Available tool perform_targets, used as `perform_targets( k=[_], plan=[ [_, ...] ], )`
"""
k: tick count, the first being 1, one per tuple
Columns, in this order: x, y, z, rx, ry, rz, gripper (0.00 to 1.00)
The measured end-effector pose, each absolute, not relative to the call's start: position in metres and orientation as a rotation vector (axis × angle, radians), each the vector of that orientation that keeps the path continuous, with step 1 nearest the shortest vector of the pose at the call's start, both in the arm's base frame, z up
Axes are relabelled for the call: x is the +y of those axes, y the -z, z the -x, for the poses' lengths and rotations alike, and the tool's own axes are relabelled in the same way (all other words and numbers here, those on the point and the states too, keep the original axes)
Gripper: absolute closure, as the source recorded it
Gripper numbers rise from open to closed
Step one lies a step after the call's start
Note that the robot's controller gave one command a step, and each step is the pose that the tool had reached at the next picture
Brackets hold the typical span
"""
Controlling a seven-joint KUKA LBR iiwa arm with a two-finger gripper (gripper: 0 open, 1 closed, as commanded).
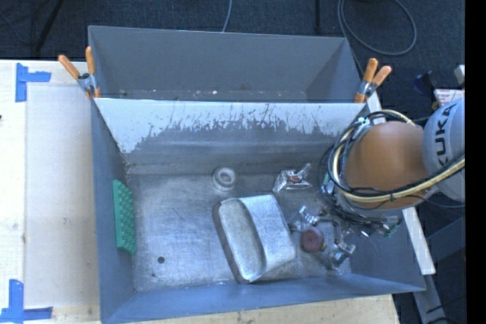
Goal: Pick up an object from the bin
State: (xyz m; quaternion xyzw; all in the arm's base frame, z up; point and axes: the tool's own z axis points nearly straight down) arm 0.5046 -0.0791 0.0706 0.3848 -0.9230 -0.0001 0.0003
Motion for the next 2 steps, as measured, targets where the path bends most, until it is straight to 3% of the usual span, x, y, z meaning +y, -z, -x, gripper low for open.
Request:
perform_targets(
  k=[1,2],
  plan=[
    [-0.078,-0.073,-0.507,-2.905,-0.002,-1.213,1.00],
    [-0.072,-0.265,-0.499,-2.551,-0.003,-1.840,1.00]
  ],
)
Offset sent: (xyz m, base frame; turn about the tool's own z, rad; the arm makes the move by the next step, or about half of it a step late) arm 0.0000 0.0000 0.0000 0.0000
